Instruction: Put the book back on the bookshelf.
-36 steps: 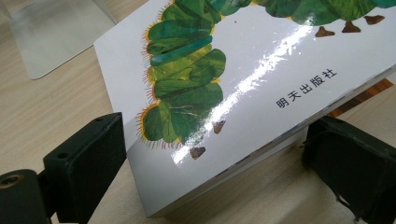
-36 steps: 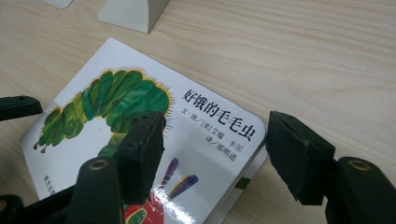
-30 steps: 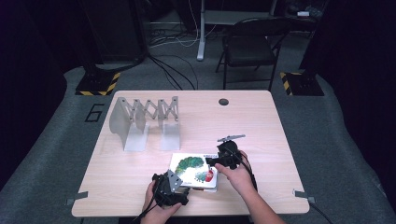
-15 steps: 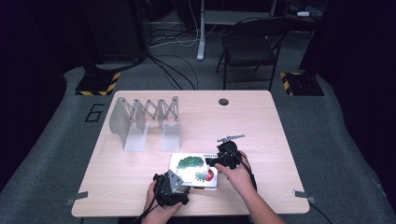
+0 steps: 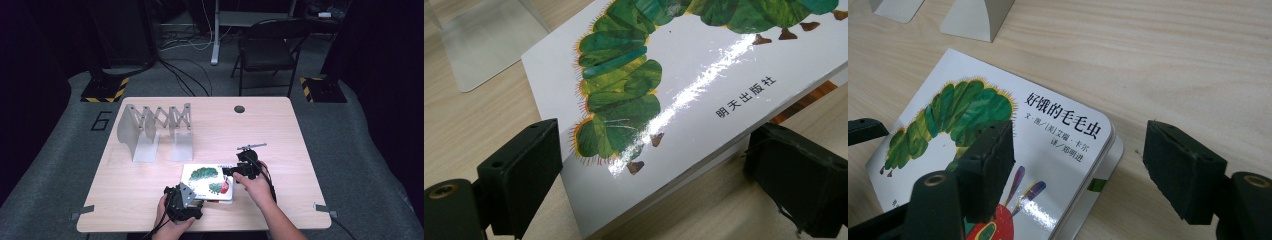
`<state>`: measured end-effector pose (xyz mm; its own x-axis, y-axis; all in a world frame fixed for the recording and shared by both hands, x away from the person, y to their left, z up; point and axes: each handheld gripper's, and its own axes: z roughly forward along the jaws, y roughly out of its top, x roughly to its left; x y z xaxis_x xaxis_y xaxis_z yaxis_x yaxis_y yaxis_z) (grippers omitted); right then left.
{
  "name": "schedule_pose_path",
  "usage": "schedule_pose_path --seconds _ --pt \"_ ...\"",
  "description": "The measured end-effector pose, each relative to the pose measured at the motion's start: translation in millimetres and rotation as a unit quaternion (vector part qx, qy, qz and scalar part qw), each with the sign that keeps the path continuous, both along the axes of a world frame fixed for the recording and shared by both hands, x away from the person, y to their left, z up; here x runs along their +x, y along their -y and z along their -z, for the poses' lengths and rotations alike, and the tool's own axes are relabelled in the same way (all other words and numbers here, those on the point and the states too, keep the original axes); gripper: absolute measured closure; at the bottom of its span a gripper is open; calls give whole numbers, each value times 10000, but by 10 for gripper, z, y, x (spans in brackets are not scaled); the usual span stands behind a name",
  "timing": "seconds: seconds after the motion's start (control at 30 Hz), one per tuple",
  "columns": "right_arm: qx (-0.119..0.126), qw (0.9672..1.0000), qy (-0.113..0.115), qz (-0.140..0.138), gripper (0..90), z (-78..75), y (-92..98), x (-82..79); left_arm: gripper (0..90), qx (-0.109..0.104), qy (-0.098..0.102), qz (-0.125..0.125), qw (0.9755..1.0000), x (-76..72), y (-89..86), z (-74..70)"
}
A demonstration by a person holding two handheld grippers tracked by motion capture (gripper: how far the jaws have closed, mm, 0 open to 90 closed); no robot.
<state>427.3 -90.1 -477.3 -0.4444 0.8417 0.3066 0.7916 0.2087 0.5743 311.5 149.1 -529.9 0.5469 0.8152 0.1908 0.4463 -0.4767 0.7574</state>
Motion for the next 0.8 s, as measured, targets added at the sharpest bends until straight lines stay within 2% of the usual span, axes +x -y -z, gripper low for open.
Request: schedule_pose_path --seconds 0.43,0.8 --pt "58 9994 -327 -72 237 111 -42 106 83 -8 5 -3 10000 -1 0 1" --pt "190 9987 -446 -137 231 163 -81 135 83 -10 -4 12 10000 2 1 1"
